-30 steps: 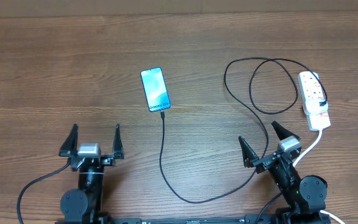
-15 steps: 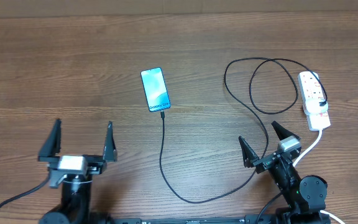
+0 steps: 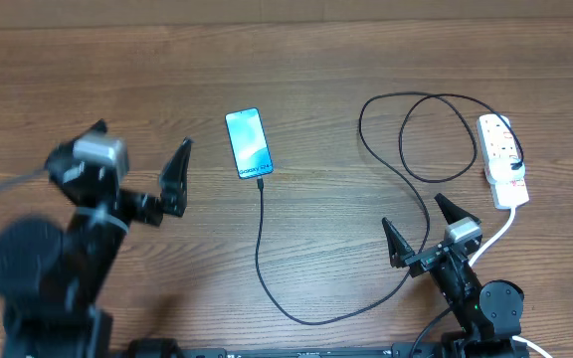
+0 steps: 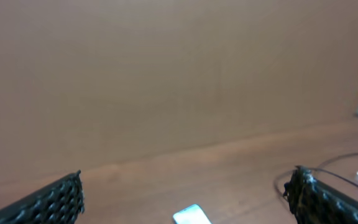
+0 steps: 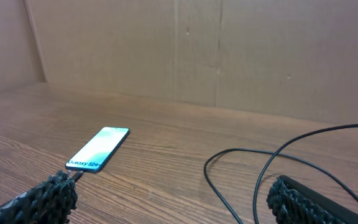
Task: Plug charger to phone and switch on socket
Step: 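Move the left gripper forward to the phone's top edge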
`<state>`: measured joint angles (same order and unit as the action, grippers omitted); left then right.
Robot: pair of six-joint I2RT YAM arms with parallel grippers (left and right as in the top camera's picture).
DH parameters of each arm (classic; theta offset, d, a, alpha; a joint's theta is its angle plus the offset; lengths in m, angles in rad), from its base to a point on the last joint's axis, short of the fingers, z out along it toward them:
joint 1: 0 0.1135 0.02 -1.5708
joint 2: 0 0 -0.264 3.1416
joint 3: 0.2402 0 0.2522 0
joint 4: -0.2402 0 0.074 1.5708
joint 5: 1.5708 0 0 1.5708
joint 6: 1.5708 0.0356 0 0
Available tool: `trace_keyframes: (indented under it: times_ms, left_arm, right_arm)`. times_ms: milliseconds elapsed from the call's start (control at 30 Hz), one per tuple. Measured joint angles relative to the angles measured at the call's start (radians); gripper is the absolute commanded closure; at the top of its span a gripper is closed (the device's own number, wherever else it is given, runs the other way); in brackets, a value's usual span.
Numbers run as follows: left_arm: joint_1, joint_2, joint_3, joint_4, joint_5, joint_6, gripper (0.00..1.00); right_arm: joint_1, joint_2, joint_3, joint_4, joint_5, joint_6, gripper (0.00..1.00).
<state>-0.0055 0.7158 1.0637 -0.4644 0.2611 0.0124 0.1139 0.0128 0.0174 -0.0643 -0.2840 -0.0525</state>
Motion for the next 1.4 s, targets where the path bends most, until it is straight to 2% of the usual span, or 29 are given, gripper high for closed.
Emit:
trace_keyframes:
  times_ms: [267,467,633,867,900,933,967,1000,1033,1100,1133,1400]
  left_arm:
    - [0.0,0.366,0.341,-0.38,0.076,-0.018,0.0]
    - [-0.004,0.618,0.463,-0.587,0.089,-0.03,0.0]
    - [-0.044,0.81,0.468,-0.648,0.09,-0.034,0.0]
    - [-0.072,1.017,0.468,-0.594,0.138,-0.044,0.0]
    - [-0.074,1.042,0.468,-0.587,0.145,-0.044,0.03]
    - [-0.074,1.065,0.468,-0.581,0.15,-0.047,0.2]
    - [-0.074,1.088,0.468,-0.577,0.154,-0.051,0.43]
    - [-0.074,1.11,0.468,-0.575,0.157,-0.058,0.59]
    - [-0.074,1.134,0.469,-0.574,0.159,-0.064,0.73]
    - [-0.074,1.178,0.469,-0.573,0.16,-0.082,0.93]
    - [-0.079,1.202,0.469,-0.573,0.162,-0.095,0.96]
    - [-0.107,1.32,0.469,-0.584,0.14,-0.155,0.96]
  right_arm:
    - [0.0,0.0,0.0,0.0,0.0,0.0,0.0]
    - [0.0,0.0,0.0,0.0,0.0,0.0,0.0]
    - [0.0,0.0,0.0,0.001,0.0,0.0,0.0]
    - [0.0,0.0,0.0,0.0,0.0,0.0,0.0]
    - [0.0,0.0,0.0,0.001,0.0,0.0,0.0]
    - [0.0,0.0,0.0,0.001,0.0,0.0,0.0]
    - [0.0,0.0,0.0,0.0,0.0,0.0,0.0]
    - [0.0,0.0,0.0,0.001,0.0,0.0,0.0]
    - [0.0,0.0,0.0,0.001,0.0,0.0,0.0]
    - [0.0,0.0,0.0,0.0,0.0,0.0,0.0]
    - [0.0,0.0,0.0,0.001,0.0,0.0,0.0]
    - [0.0,0.0,0.0,0.001,0.0,0.0,0.0]
